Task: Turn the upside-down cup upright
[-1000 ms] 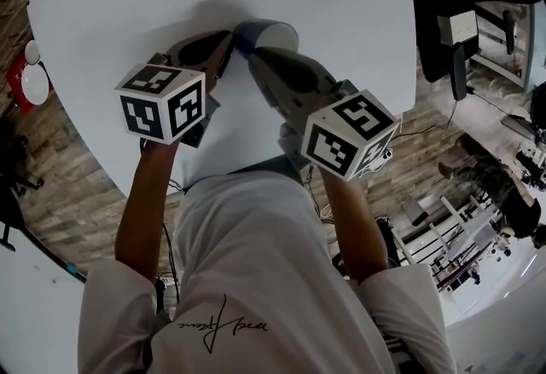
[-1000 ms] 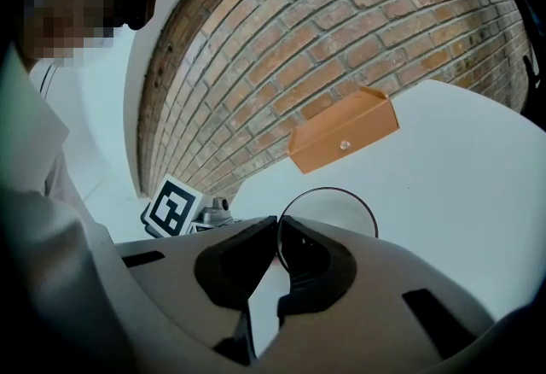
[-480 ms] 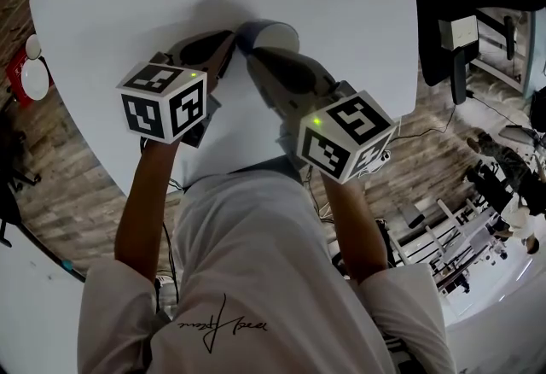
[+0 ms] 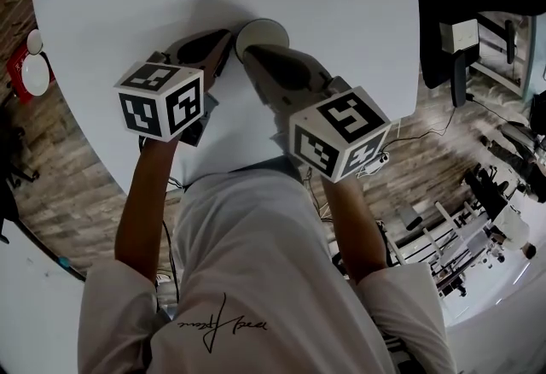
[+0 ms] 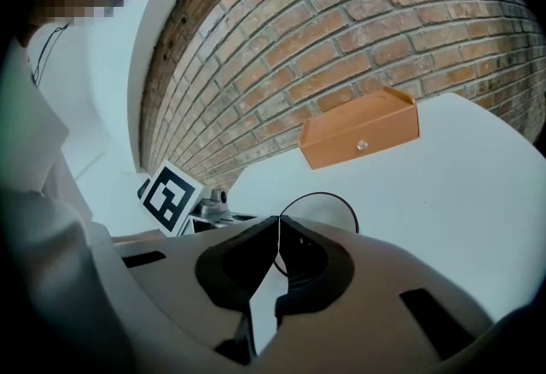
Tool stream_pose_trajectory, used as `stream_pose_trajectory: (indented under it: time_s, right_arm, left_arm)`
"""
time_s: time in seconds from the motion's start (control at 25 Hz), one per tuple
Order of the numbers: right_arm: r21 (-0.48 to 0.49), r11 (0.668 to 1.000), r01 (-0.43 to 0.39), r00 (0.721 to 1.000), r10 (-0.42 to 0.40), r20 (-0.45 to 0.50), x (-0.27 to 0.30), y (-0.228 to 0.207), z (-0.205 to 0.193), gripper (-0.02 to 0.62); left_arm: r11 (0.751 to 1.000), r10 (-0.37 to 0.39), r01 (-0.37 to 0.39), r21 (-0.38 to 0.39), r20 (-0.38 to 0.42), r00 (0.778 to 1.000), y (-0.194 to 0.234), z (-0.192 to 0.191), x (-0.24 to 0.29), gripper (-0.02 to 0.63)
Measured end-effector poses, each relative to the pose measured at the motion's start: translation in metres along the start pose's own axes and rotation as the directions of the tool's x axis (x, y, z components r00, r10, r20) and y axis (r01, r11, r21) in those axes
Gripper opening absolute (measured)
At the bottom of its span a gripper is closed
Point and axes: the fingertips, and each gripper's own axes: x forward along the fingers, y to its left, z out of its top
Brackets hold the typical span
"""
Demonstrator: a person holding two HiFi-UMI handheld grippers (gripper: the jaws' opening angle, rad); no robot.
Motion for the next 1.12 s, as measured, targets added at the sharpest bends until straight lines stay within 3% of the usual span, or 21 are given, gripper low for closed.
stream_pose_trajectory:
  time_s: [0.36, 1.12]
  right_arm:
    - [0.054, 0.999, -0.003, 1.000, 0.001, 0.026, 0.000, -0.006, 0.005, 0.021]
    - [0.031, 0.999, 0.016, 0.998, -0.018, 0.057, -0.022, 0.006, -0.002, 0.021]
  left_arm:
    - [1.000, -0.011, 0.011, -0.005, 0.002, 1.000, -0.003, 0.000, -0.001, 0.009]
    - [1.000, -0.012, 0.012, -0.001, 0.028, 1.000, -0.015, -0.008, -0.027, 0.009]
